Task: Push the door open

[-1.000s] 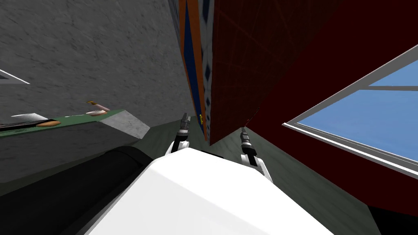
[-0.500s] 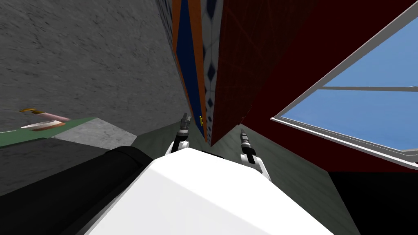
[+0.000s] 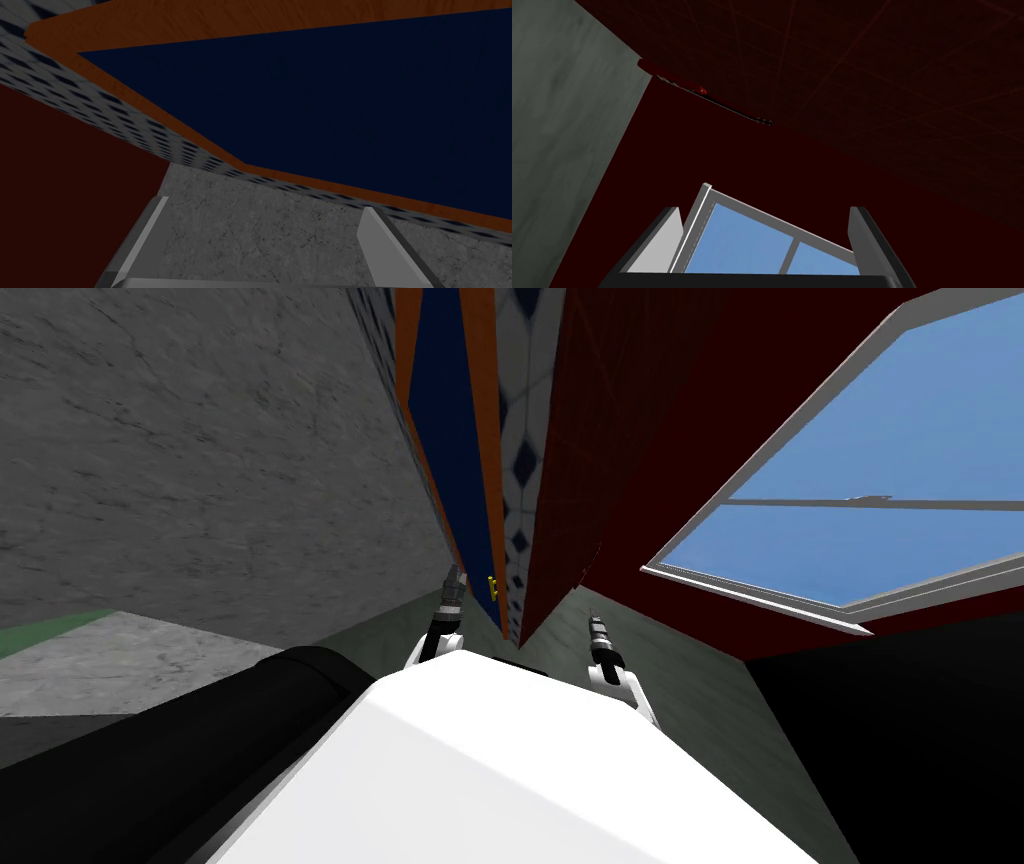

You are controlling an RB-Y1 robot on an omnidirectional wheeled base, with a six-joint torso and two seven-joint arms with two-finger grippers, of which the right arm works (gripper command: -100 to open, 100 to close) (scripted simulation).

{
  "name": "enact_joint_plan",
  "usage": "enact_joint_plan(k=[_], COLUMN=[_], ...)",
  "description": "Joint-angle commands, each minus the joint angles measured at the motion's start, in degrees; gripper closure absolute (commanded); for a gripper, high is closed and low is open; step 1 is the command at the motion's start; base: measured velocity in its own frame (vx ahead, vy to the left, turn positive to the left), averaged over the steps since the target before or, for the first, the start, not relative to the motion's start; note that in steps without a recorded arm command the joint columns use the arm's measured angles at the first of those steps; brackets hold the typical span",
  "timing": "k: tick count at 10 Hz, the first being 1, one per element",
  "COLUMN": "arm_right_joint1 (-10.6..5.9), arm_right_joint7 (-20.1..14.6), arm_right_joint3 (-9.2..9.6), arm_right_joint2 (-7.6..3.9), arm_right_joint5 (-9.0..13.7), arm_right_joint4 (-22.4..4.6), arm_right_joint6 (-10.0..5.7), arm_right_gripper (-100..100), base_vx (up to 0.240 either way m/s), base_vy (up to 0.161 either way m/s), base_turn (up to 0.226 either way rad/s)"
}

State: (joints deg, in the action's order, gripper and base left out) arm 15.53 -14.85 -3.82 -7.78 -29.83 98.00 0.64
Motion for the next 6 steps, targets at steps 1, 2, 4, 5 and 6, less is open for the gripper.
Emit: enact_joint_plan(k=[1, 2, 4, 5, 6], arm_right_joint1=[-0.56, -0.90, -1.61, -1.96, -2.14], arm_right_joint7=[-0.9, -1.2, -2.0, -2.4, -2.6], arm_right_joint3=[-0.23, -0.37, -0.65, -0.80, -0.87], arm_right_joint2=[-0.55, -0.60, -0.67, -0.70, -0.72], arm_right_joint5=[-1.0, -1.8, -3.3, -4.1, -4.5], arm_right_joint4=[-1.2, -2.0, -3.6, -4.5, -4.9], arm_right_joint6=[1.77, 2.71, 4.68, 5.66, 6.15], arm_right_gripper=[-100, -100, -100, -100, -100], base_vx=[-0.033, -0.020, 0.007, 0.008, 0.003], base_vy=[0.217, 0.203, 0.200, 0.200, 0.178], base_turn=[-0.311, -0.276, -0.248, -0.280, -0.210])
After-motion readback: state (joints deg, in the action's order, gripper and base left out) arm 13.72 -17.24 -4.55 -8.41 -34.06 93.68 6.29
